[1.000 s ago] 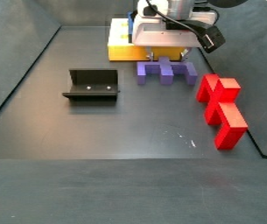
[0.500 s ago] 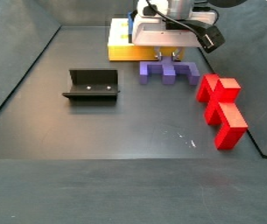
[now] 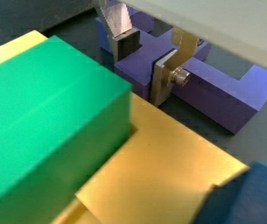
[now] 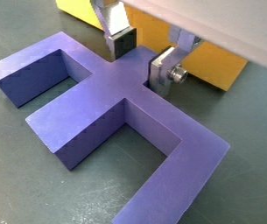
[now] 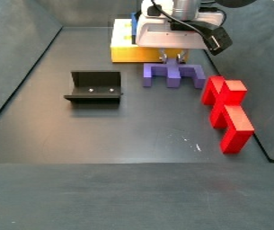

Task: Pick up the purple object. Move up. Place the purple object on the fixture. Regrasp the purple object. Move to above the board. Insert the purple object.
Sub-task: Pick up the purple object, then move up, then place the purple object on the fixture.

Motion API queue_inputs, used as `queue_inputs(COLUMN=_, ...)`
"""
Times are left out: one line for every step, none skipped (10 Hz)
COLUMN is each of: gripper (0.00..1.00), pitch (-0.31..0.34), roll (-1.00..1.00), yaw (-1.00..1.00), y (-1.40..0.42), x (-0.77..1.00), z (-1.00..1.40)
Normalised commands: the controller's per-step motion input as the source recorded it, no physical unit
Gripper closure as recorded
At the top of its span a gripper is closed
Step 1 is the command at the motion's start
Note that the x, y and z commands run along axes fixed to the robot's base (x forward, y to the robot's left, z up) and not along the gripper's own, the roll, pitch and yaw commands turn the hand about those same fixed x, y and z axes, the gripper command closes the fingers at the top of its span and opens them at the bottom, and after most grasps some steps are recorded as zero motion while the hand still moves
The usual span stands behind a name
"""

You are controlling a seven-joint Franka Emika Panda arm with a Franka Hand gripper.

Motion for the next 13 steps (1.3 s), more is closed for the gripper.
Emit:
queue_inputs(gripper=1.00, pitch=0.000, roll=0.00, yaw=0.00, y=0.00, x=0.00, z=0.00)
queue_inputs(gripper=1.00, pitch=0.000, roll=0.00, yaw=0.00, y=0.00, x=0.00, z=0.00)
queue_inputs(gripper=1.00, pitch=0.000, roll=0.00, yaw=0.00, y=0.00, x=0.00, z=0.00)
queue_inputs(gripper=1.00, pitch=0.000, roll=0.00, yaw=0.00, y=0.00, x=0.00, z=0.00)
queue_inputs(gripper=1.00, pitch=0.000, roll=0.00, yaw=0.00, y=0.00, x=0.00, z=0.00)
queue_inputs(gripper=1.00, pitch=0.000, roll=0.00, yaw=0.00, y=0.00, x=0.00, z=0.00)
queue_inputs(gripper=1.00, pitch=0.000, roll=0.00, yaw=0.00, y=0.00, x=0.00, z=0.00)
queue_inputs(gripper=1.00, pitch=0.000, roll=0.00, yaw=0.00, y=0.00, x=0.00, z=0.00)
queue_inputs(gripper=1.00, pitch=0.000, roll=0.00, yaw=0.00, y=0.00, x=0.00, z=0.83)
queue_inputs(gripper=1.00, pitch=0.000, roll=0.00, yaw=-0.02, y=0.02, x=0.00, z=0.83)
queue_inputs(gripper=1.00, pitch=0.030, roll=-0.02, yaw=-0.03, y=0.03, x=-0.04, z=0.61)
queue_inputs(gripper=1.00, pitch=0.022, roll=-0.06, yaw=-0.02, y=0.01, x=-0.04, z=0.42)
queue_inputs(gripper=1.00, pitch=0.000, roll=0.00, yaw=0.00, y=0.02, x=0.00, z=0.00)
